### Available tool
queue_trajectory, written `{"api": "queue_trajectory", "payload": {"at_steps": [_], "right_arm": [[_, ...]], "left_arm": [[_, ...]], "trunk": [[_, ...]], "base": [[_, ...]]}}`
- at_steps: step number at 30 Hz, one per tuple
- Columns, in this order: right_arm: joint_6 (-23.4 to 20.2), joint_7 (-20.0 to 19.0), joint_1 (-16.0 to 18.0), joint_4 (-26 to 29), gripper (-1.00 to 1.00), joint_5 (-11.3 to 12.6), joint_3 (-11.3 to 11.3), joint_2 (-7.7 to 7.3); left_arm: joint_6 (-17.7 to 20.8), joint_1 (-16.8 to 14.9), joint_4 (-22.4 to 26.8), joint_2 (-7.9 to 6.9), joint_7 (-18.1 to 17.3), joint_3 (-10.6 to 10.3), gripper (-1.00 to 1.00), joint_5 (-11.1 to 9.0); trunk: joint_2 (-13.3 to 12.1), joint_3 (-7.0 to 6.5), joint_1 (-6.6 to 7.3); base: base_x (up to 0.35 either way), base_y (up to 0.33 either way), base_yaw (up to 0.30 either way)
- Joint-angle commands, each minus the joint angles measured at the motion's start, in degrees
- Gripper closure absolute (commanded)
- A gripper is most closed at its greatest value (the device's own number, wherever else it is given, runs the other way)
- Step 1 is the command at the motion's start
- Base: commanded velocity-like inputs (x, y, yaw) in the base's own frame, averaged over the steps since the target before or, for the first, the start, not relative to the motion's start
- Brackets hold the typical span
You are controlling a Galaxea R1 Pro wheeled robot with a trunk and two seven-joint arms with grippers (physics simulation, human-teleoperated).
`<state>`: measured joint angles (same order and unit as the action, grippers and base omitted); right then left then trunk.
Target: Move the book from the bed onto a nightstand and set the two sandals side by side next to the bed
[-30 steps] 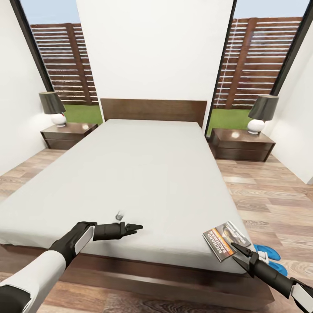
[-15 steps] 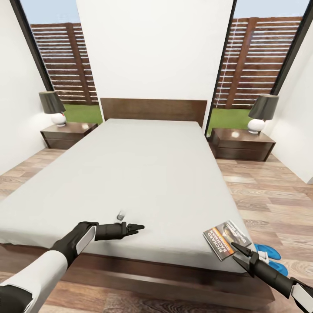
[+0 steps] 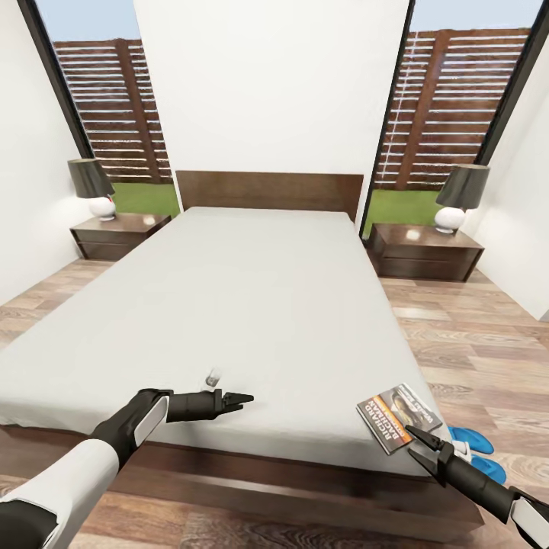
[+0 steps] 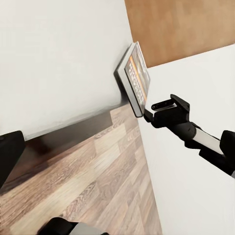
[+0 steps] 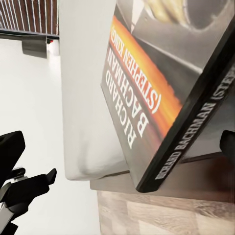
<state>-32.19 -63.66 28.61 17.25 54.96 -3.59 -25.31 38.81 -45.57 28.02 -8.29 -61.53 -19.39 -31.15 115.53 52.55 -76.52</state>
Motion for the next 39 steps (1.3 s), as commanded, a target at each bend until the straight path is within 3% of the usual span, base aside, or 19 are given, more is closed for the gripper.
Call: {"api": "queue_trajectory", "payload": {"at_steps": [1,4,39], "right_arm": [[-0.4,-0.1,0.0,0.0,-1.00,0.6,-0.4,-0.05],[-0.4,-0.1,0.0,0.0,-1.00,0.6,-0.4,-0.07],[-0.4,-0.1,0.0,0.0,-1.00,0.6,-0.3,-0.09]], "left_arm": [[0.4,0.0,0.0,-0.06,0.0,-0.3,-1.00,-0.5],[0.5,0.0,0.0,-0.06,0.0,-0.3,-1.00,-0.5],[0.4,0.0,-1.0,0.03,0.0,-0.4,-1.00,-0.4]], "trunk": [[0.4,0.23,-0.22],[1.6,0.77,-0.88],[1.6,0.77,-0.88]], "base": [[0.000,0.000,0.000],[0.000,0.000,0.000],[0.014,0.041,0.000]]}}
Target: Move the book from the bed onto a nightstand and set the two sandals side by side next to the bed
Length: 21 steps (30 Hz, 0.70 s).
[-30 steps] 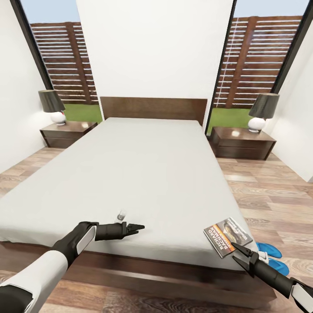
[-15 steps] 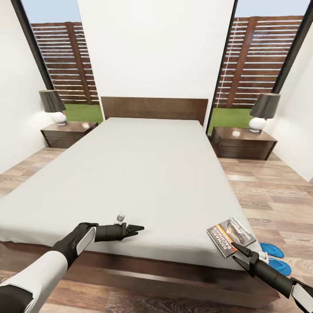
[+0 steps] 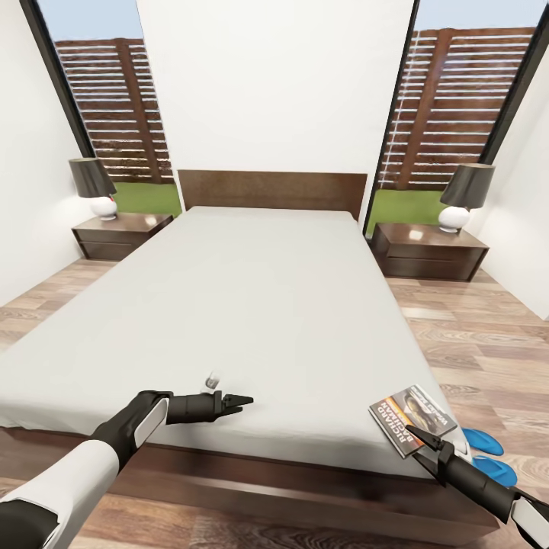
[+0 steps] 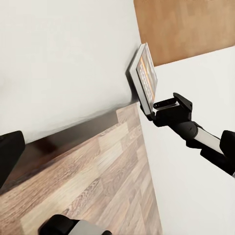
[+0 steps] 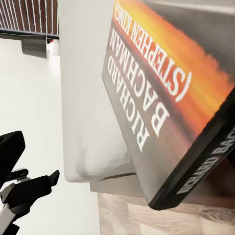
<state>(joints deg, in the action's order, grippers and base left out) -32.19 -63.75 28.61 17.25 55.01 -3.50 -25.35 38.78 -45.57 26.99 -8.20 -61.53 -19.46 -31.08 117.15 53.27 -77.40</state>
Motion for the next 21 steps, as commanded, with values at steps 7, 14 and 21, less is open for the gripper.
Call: {"api": "queue_trajectory", "payload": {"at_steps": [7,14,21], "right_arm": [[-0.4,-0.1,0.0,0.0,-1.00,0.6,-0.4,-0.05],[-0.4,-0.2,0.0,0.0,1.00,0.6,-0.3,-0.05],[-0.4,-0.2,0.0,0.0,1.00,0.6,-0.3,-0.05]], "left_arm": [[0.4,0.0,0.0,-0.06,0.0,-0.3,-1.00,-0.5],[0.4,0.0,0.0,0.47,0.0,-0.3,-1.00,-0.5],[0.4,0.0,0.0,0.72,0.0,-0.2,-1.00,-0.5]], "trunk": [[0.0,0.05,0.01],[0.0,0.05,0.01],[0.0,0.05,0.01]], "base": [[0.001,0.002,0.000],[0.000,0.000,0.000],[0.000,0.000,0.000]]}}
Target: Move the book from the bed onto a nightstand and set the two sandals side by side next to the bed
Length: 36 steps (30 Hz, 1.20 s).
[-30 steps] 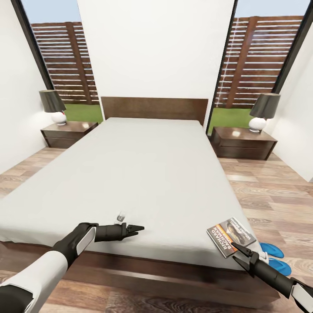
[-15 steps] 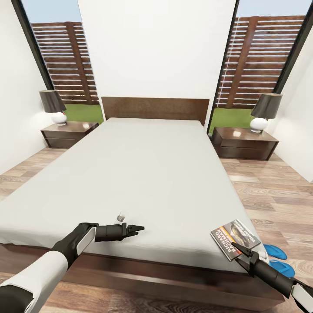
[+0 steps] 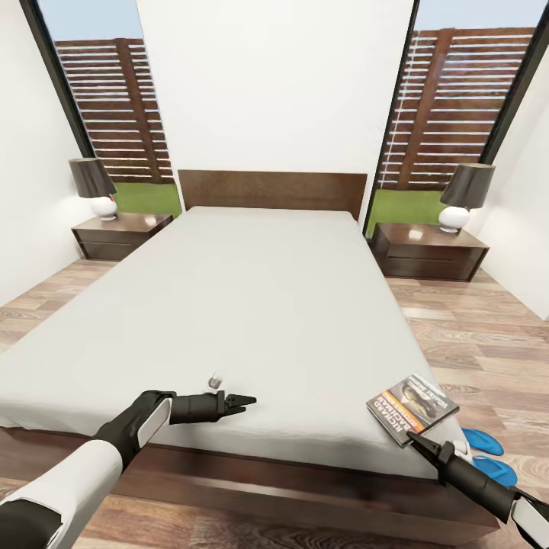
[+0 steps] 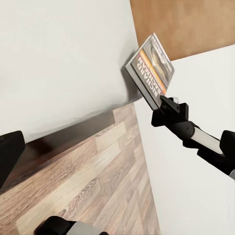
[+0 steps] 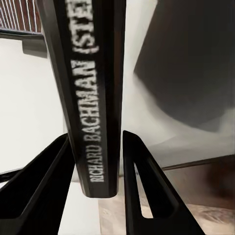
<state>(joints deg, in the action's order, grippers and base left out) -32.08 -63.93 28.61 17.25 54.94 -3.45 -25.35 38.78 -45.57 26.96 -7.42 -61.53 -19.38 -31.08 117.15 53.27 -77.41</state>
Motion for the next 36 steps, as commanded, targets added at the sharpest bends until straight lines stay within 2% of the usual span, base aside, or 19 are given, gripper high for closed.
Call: {"api": "queue_trajectory", "payload": {"at_steps": [1,13,36], "right_arm": [[-0.5,0.0,0.0,0.0,1.00,0.7,-0.3,-0.05],[-0.5,0.0,0.0,0.0,1.00,0.7,-0.4,-0.05],[-0.5,0.0,0.0,0.3,1.00,0.6,-0.6,0.06]], "left_arm": [[0.4,0.0,0.0,-0.06,0.0,-0.3,-1.00,-0.5],[0.4,0.0,0.0,-0.05,0.0,-0.3,-1.00,-0.4],[0.4,0.0,0.0,0.24,0.0,-0.4,-1.00,-0.3]], "trunk": [[0.0,0.05,0.01],[0.0,0.05,0.01],[-9.2,-4.08,5.06]], "base": [[0.000,0.000,0.000],[0.000,0.000,0.000],[0.000,0.000,0.000]]}}
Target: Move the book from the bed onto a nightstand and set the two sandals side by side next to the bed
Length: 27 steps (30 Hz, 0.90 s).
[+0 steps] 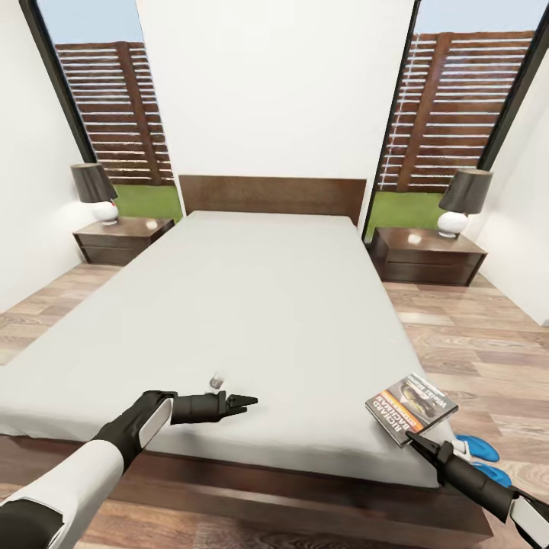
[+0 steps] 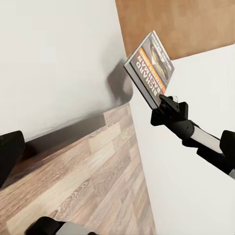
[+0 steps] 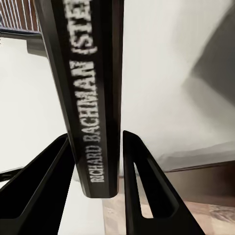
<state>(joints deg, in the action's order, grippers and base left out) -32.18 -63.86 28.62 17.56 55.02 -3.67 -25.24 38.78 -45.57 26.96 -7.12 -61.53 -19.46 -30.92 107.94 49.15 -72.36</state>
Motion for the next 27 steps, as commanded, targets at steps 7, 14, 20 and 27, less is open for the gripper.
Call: {"api": "queue_trajectory", "payload": {"at_steps": [7,14,20,27], "right_arm": [[0.0,0.0,0.0,5.5,1.00,0.3,-0.7,3.98],[0.0,0.2,0.0,14.5,1.00,-0.3,-1.1,9.18],[0.1,0.5,0.0,16.1,1.00,-3.0,-6.3,11.71],[0.1,0.5,0.0,16.1,1.00,-4.1,-6.7,12.46]], "left_arm": [[0.4,0.0,0.0,0.00,0.1,-0.3,-1.00,-0.4],[0.4,0.0,0.0,0.67,0.1,-0.3,-1.00,-0.4],[0.3,0.0,0.1,0.84,1.1,-0.3,-1.00,-0.3],[-10.0,0.0,0.2,-4.21,-9.6,-0.3,-1.00,-0.1]], "trunk": [[-2.8,-1.21,1.55],[-5.6,-2.47,3.09],[-8.0,-3.55,4.40],[-10.8,-4.80,5.94]], "base": [[0.000,0.000,0.000],[0.000,0.000,0.000],[0.000,0.000,0.000],[0.000,0.000,0.000]]}}
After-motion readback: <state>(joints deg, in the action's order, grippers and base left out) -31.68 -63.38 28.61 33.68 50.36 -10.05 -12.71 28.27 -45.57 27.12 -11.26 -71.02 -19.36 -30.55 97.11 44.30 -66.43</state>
